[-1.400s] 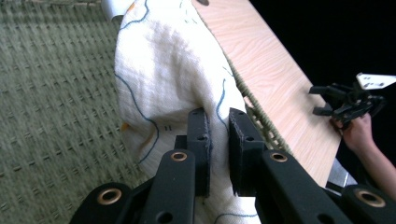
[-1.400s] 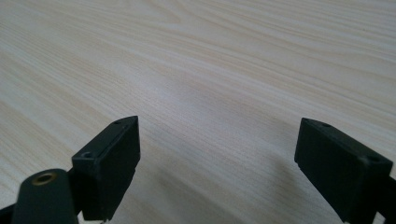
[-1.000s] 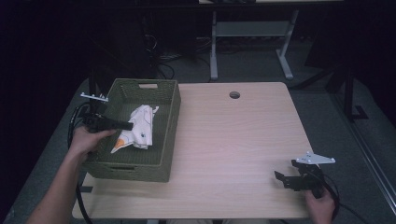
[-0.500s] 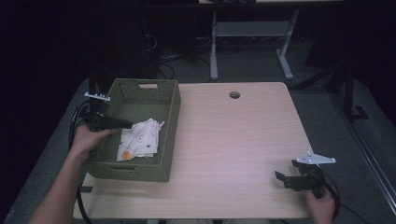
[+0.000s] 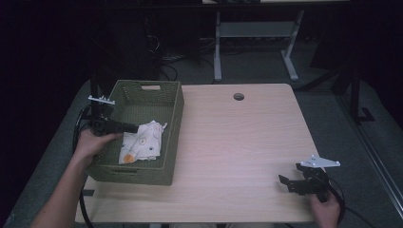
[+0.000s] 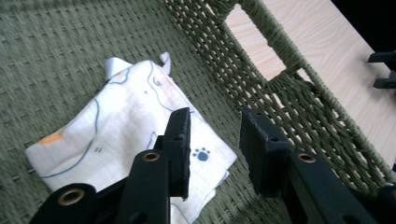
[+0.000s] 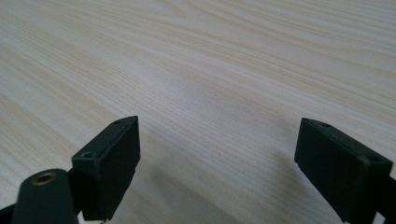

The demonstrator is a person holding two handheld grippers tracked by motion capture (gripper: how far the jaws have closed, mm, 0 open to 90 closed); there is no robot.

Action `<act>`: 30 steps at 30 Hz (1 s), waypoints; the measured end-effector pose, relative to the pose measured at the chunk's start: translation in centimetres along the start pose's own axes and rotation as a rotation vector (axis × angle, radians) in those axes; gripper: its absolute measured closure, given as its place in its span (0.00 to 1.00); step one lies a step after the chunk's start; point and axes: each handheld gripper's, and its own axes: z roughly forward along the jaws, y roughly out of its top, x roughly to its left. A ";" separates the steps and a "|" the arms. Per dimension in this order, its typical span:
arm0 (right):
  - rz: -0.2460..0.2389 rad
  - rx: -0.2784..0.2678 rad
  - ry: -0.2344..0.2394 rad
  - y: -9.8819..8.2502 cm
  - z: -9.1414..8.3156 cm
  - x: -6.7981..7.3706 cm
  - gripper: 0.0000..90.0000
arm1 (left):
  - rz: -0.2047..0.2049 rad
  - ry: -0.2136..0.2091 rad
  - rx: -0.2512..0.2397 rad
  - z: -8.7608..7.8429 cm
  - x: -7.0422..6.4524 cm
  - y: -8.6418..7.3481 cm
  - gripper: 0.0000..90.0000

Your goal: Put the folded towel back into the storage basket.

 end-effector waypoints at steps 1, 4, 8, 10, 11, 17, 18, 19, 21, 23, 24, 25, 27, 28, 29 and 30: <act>0.001 -0.001 0.000 0.0 0.0 0.1 0.15 | 0.003 -0.004 -0.005 0.0 -0.1 0.0 0.71; 0.000 0.005 0.004 0.0 0.0 0.2 0.15 | 0.006 -0.017 -0.022 -0.2 -0.7 -0.1 0.69; -0.002 0.003 0.008 -0.1 -0.1 0.4 0.15 | 0.014 -0.035 -0.037 -0.3 -1.6 -0.1 0.65; 0.000 0.001 0.010 -0.1 -0.1 0.5 0.15 | 0.015 -0.049 -0.047 -0.4 -2.0 0.0 0.61; 0.000 -0.001 0.010 -0.1 -0.1 0.5 0.15 | 0.019 -0.045 -0.049 -0.4 -2.2 0.0 0.59; -0.004 -0.001 0.014 0.1 0.0 0.5 0.15 | -0.018 -0.052 -0.061 -0.4 -2.7 0.1 0.42; -0.003 -0.001 0.015 0.1 0.0 0.5 0.15 | -0.016 -0.055 -0.063 -0.4 -2.8 0.2 0.41; -0.004 -0.002 0.015 0.1 0.0 0.5 0.15 | -0.020 -0.056 -0.070 -0.4 -2.9 0.2 0.40; -0.002 -0.003 0.015 0.1 0.0 0.4 0.15 | -0.022 -0.052 -0.077 -0.5 -3.2 0.3 0.37; 0.000 -0.008 0.016 0.2 0.0 0.4 0.15 | -0.024 -0.050 -0.083 -0.5 -3.5 0.3 0.34; 0.000 -0.010 0.017 0.2 0.0 0.3 0.15 | -0.026 -0.049 -0.087 -0.6 -3.6 0.3 0.33; 0.003 -0.011 0.017 0.2 0.0 0.3 0.15 | -0.029 -0.051 -0.092 -0.6 -3.7 0.3 0.32; 0.002 -0.012 0.019 0.2 0.0 0.2 0.15 | -0.030 -0.051 -0.103 -0.7 -4.0 0.3 0.31; 0.002 -0.010 0.018 0.2 0.0 0.1 0.15 | -0.029 -0.051 -0.103 -0.7 -4.1 0.3 0.30; 0.003 -0.010 0.018 0.1 0.0 0.1 0.15 | -0.030 -0.048 -0.104 -0.7 -4.3 0.3 0.29; 0.003 -0.009 0.018 0.1 0.1 0.1 0.15 | -0.032 -0.046 -0.110 -0.7 -4.4 0.3 0.29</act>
